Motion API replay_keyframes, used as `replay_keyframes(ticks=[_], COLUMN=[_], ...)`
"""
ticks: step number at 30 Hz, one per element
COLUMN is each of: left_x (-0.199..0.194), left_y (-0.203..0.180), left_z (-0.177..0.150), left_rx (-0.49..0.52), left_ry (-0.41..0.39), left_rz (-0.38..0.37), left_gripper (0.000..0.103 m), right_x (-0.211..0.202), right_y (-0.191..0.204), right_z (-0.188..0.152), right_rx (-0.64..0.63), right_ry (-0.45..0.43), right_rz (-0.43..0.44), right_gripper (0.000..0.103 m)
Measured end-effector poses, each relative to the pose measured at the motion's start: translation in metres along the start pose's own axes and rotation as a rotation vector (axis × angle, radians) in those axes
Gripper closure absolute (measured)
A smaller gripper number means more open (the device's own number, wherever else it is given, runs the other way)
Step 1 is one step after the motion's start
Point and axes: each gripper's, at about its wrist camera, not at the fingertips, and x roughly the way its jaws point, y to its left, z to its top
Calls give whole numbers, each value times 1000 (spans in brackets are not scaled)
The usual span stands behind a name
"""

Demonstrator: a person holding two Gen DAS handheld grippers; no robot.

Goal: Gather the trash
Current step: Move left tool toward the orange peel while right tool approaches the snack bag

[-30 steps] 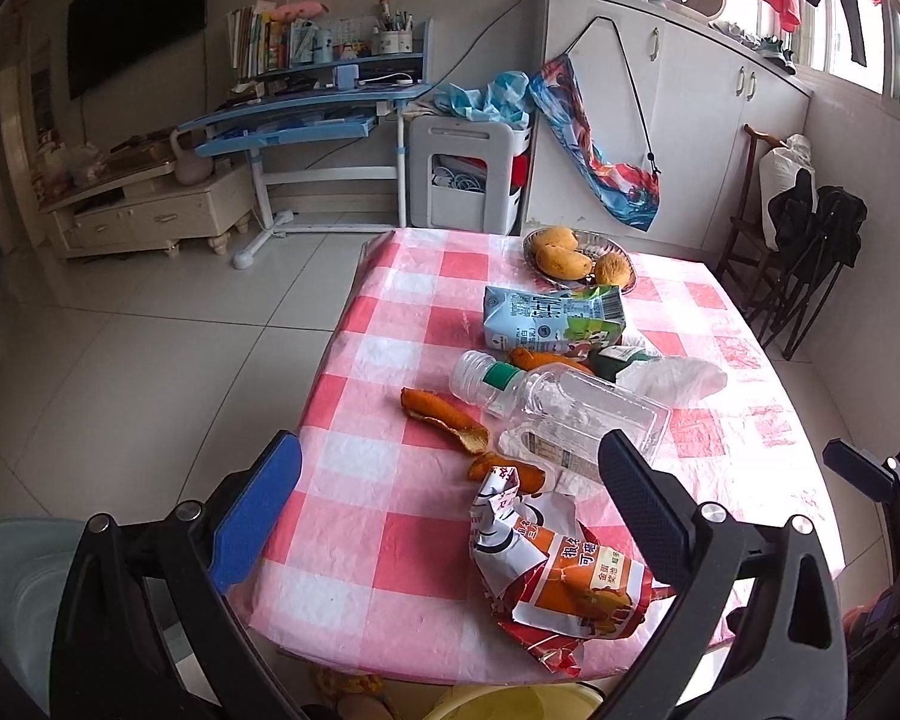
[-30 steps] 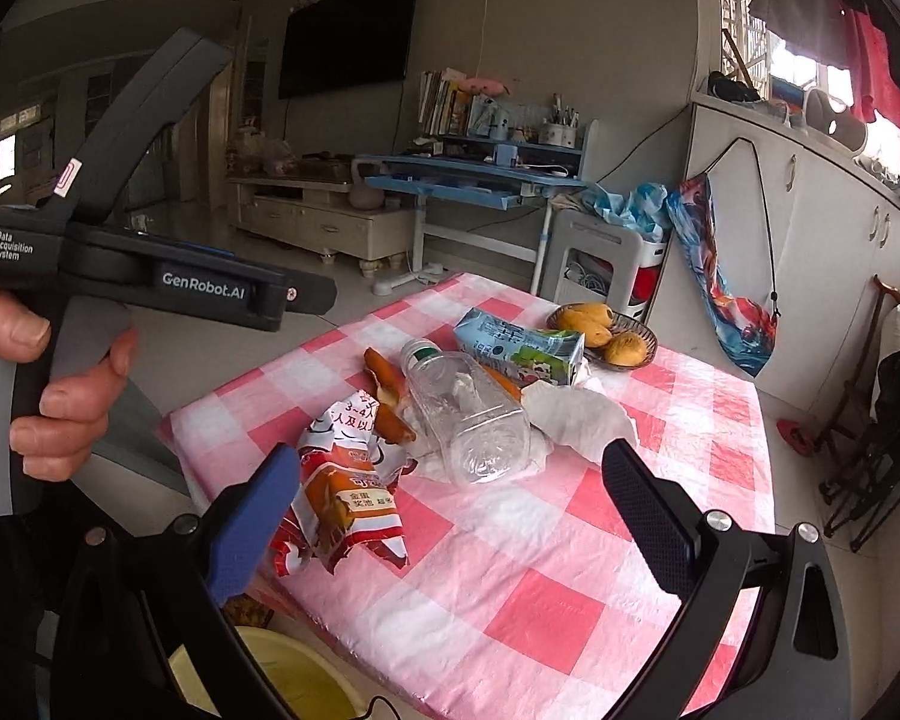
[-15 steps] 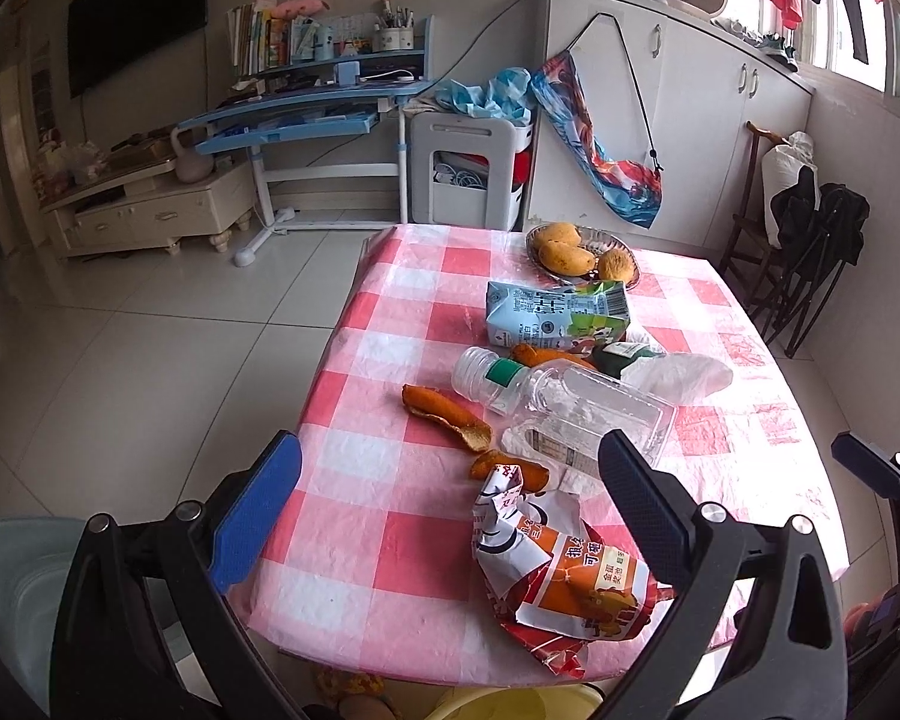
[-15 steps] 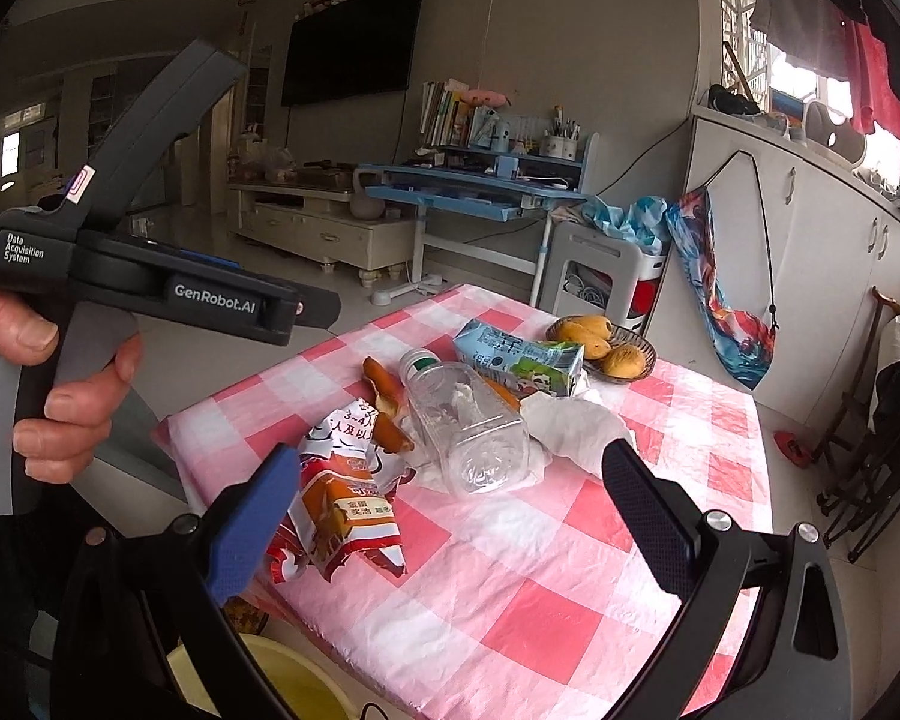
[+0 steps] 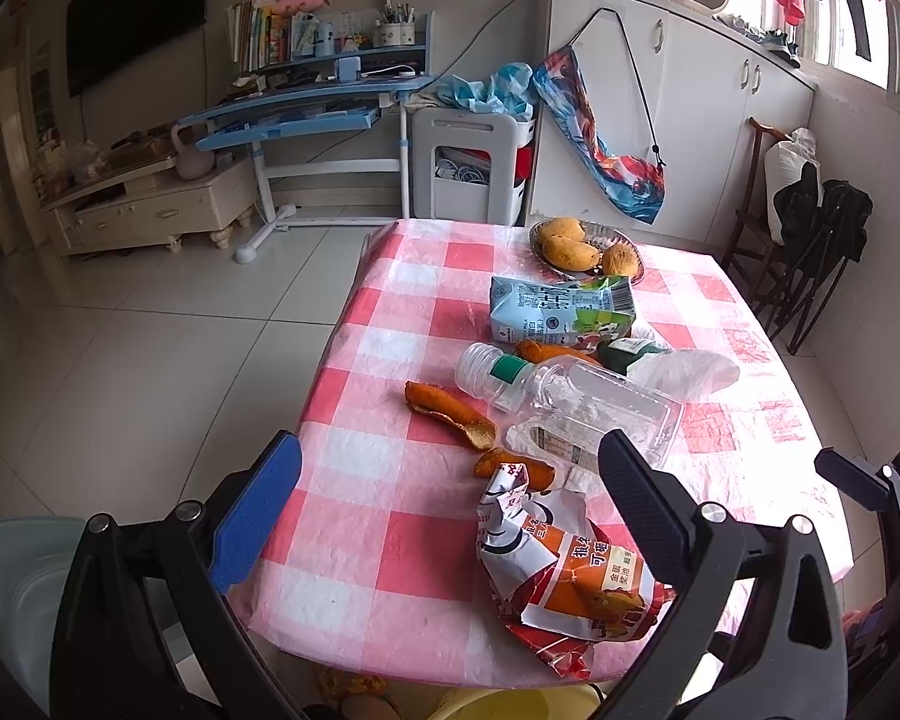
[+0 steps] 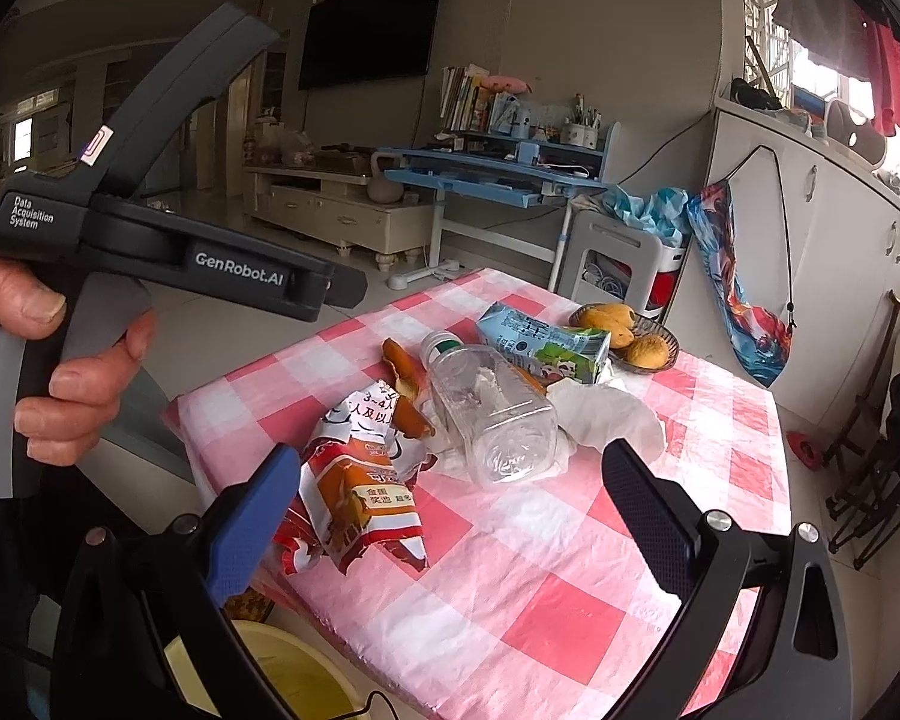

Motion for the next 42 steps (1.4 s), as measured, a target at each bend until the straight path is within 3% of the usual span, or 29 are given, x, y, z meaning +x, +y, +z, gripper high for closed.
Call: replay_keyframes(ticks=[28, 36, 42], left_x=[13, 37, 57], left_y=[2, 19, 4], left_z=[-4, -8, -18], left_rx=[9, -69, -36], left_ry=[25, 137, 229], left_rz=[22, -11, -50], left_gripper=[7, 7, 7], right_x=[9, 20, 32], right_y=[5, 4, -1], right_z=[-2, -7, -14], right_rx=[-9, -10, 20], right_ry=[28, 91, 156], right_rz=[65, 76, 125], right_gripper=[6, 7, 15])
